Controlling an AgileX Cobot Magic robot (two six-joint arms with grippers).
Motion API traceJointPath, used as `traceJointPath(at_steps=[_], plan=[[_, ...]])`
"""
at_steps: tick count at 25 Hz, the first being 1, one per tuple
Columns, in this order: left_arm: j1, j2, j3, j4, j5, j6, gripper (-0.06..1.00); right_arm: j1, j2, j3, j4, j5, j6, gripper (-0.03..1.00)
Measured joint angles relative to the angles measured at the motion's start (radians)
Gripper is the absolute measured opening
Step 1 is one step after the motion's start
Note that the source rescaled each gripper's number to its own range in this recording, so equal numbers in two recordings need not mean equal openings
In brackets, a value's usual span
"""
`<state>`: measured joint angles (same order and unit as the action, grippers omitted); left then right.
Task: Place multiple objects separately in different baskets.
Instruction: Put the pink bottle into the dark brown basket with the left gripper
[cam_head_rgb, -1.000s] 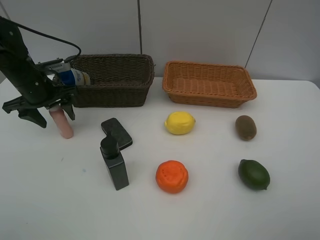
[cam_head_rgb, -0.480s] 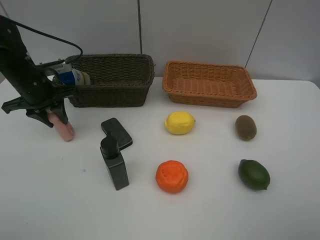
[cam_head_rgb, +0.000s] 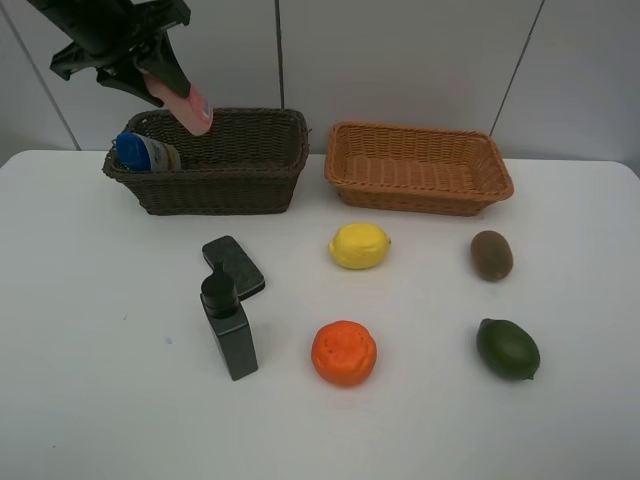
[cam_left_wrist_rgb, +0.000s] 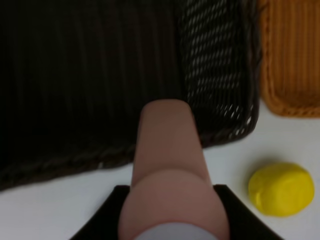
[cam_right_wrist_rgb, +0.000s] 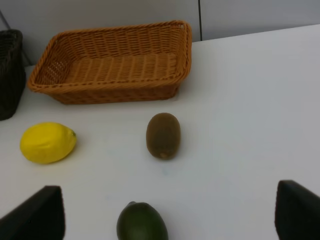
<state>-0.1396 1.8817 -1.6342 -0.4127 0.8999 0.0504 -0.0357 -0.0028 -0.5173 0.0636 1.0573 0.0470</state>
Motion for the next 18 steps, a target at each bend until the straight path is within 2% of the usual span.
traceJointPath(at_steps=[4, 7, 11, 12, 15, 16, 18], plan=[[-0.004, 0.19, -0.237, 0.02, 0.005, 0.0, 0.02, 0.0, 0.0, 0.0, 0.0, 0.0, 0.0, 1.0], [-0.004, 0.312, -0.401, 0.093, 0.018, -0.008, 0.02, 0.0, 0.0, 0.0, 0.0, 0.0, 0.0, 1.0], [-0.004, 0.427, -0.535, 0.189, 0.054, -0.009, 0.03, 0.0, 0.0, 0.0, 0.0, 0.0, 0.0, 1.0], [-0.004, 0.445, -0.553, 0.207, 0.056, -0.009, 0.12, 0.0, 0.0, 0.0, 0.0, 0.0, 0.0, 1.0], [-0.004, 0.466, -0.568, 0.227, 0.055, -0.02, 0.72, 0.0, 0.0, 0.0, 0.0, 0.0, 0.0, 1.0], [-0.004, 0.468, -0.57, 0.229, 0.054, -0.03, 0.84, 0.0, 0.0, 0.0, 0.0, 0.0, 0.0, 1.0], [-0.004, 0.468, -0.571, 0.229, 0.054, -0.037, 0.94, 0.0, 0.0, 0.0, 0.0, 0.0, 0.0, 1.0]])
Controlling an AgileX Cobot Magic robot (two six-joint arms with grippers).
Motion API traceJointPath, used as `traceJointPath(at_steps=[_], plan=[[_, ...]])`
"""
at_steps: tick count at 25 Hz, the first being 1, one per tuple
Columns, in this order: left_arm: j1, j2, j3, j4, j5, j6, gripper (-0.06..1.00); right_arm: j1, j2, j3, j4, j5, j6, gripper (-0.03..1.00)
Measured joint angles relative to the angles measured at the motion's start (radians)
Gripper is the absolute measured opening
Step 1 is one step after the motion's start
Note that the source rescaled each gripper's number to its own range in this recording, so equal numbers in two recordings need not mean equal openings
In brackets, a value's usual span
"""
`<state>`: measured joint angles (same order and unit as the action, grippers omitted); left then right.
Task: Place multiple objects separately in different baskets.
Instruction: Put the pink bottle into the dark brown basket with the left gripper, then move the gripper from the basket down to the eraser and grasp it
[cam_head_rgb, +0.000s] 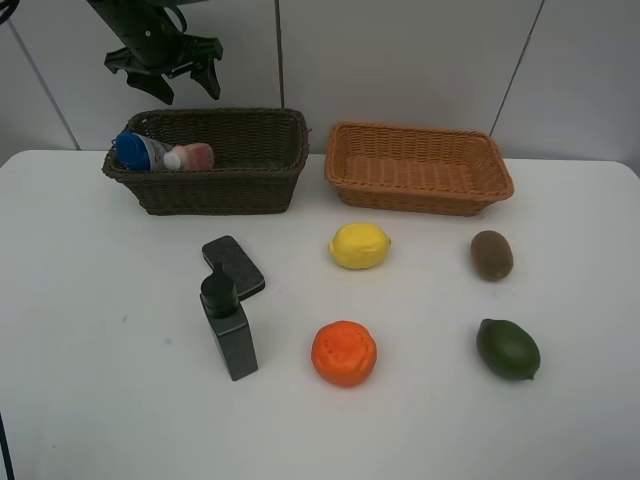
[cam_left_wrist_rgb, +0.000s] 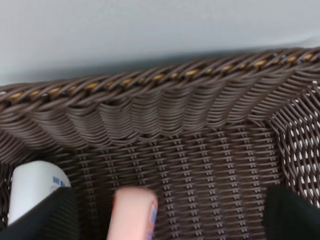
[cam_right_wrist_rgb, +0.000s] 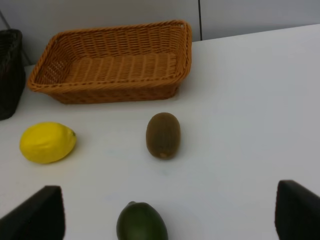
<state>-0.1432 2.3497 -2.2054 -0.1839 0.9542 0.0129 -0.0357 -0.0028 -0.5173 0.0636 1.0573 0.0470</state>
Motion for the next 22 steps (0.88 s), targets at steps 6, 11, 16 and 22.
traceJointPath(at_steps=[6, 11, 16, 22], plan=[[0.0, -0.004, -0.054, -0.005, 0.133, -0.098, 0.98, 0.0, 0.0, 0.0, 0.0, 0.0, 0.0, 1.0], [-0.012, -0.035, -0.122, -0.019, 0.246, -0.233, 0.98, 0.0, 0.0, 0.0, 0.0, 0.0, 0.0, 1.0], [-0.072, -0.073, -0.1, -0.037, 0.246, -0.259, 0.98, 0.0, 0.0, 0.0, 0.0, 0.0, 0.0, 1.0], [-0.196, -0.216, 0.156, -0.038, 0.245, -0.305, 0.98, 0.0, 0.0, 0.0, 0.0, 0.0, 0.0, 1.0]])
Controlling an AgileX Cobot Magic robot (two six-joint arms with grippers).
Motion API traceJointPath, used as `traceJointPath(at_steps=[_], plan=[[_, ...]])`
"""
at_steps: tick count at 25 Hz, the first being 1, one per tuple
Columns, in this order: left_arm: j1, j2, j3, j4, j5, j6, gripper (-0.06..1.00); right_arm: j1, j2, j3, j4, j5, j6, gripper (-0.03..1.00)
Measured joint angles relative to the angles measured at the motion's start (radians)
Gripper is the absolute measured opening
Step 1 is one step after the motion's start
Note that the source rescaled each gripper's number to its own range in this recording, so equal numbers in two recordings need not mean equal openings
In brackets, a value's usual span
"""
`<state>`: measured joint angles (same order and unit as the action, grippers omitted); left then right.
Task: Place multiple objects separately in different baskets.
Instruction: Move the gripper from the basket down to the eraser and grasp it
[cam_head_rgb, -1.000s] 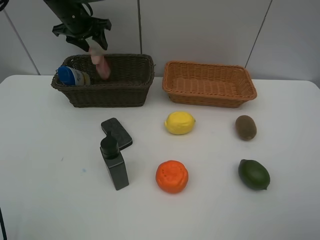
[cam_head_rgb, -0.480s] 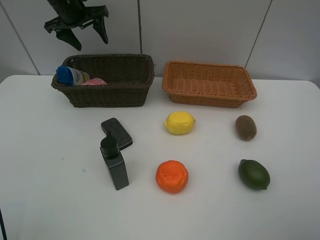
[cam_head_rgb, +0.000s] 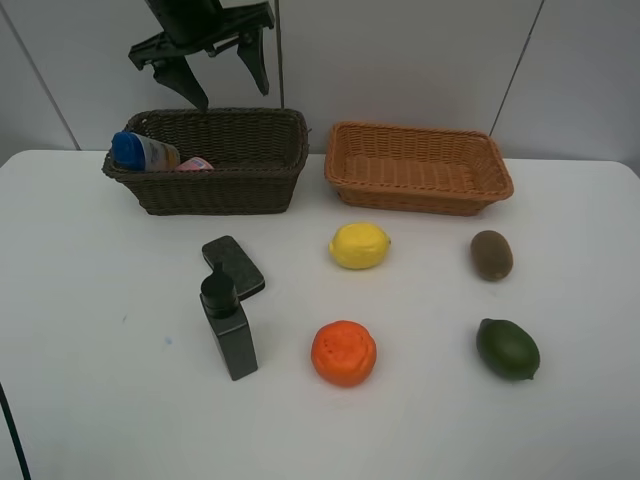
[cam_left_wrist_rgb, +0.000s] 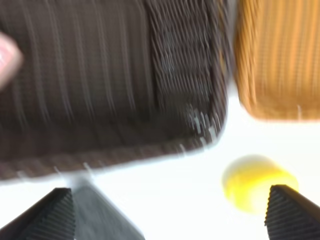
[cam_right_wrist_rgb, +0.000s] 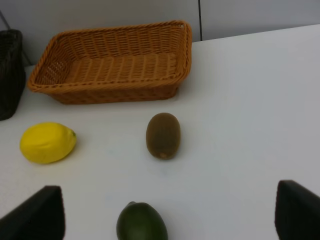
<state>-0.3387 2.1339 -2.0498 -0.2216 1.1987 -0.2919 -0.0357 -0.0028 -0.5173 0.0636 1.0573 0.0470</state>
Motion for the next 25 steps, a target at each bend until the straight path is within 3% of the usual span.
traceJointPath(at_steps=[5, 10, 25], plan=[[-0.09, -0.093, 0.252, 0.032, -0.001, -0.07, 0.98, 0.0, 0.0, 0.0, 0.0, 0.0, 0.0, 1.0], [-0.132, -0.078, 0.392, 0.045, 0.001, -0.166, 0.98, 0.0, 0.0, 0.0, 0.0, 0.0, 0.0, 1.0], [-0.132, 0.066, 0.444, 0.114, -0.001, -0.318, 0.98, 0.0, 0.0, 0.0, 0.0, 0.0, 0.0, 1.0]])
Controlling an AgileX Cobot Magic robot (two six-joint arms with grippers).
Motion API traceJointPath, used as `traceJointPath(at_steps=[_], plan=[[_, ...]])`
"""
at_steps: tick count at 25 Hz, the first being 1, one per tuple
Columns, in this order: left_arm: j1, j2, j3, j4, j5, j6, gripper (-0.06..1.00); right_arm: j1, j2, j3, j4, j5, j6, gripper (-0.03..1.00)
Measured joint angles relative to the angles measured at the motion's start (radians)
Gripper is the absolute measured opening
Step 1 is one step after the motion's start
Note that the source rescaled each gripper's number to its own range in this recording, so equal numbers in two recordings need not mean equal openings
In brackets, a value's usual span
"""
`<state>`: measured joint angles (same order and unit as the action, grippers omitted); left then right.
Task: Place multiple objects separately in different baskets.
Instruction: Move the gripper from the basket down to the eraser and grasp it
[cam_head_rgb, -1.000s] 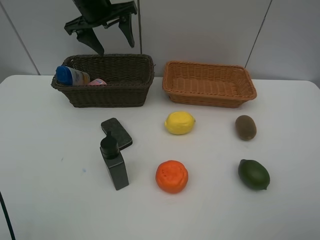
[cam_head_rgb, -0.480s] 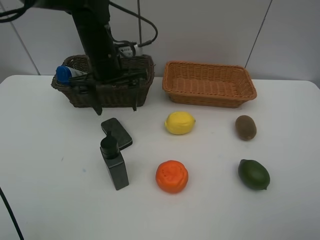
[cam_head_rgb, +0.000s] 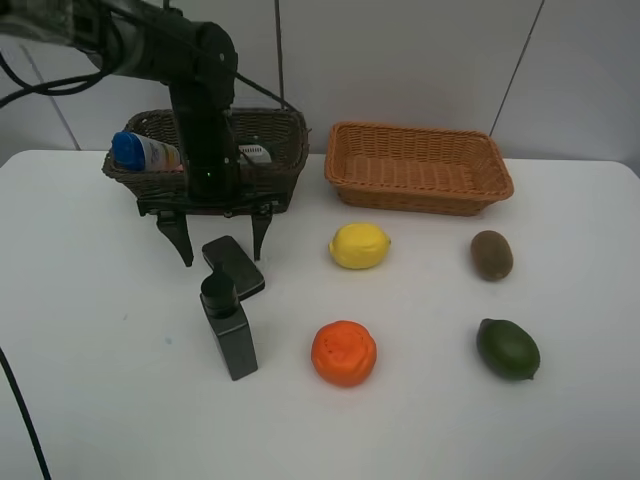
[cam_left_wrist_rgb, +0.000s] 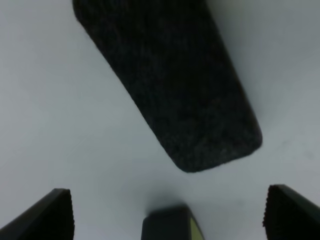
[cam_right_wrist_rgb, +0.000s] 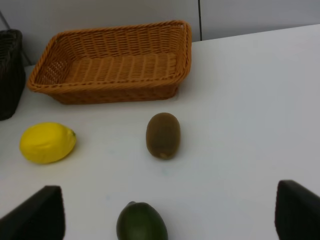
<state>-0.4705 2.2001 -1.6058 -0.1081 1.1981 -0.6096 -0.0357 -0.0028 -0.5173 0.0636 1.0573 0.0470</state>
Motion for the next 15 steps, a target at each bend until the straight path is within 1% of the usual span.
traceJointPath(at_steps=[8, 15], plan=[[0.0, 0.057, 0.0, 0.025, -0.057, -0.028, 0.98, 0.0, 0.0, 0.0, 0.0, 0.0, 0.0, 1.0], [-0.001, 0.074, 0.0, 0.044, -0.152, -0.036, 0.98, 0.0, 0.0, 0.0, 0.0, 0.0, 0.0, 1.0]])
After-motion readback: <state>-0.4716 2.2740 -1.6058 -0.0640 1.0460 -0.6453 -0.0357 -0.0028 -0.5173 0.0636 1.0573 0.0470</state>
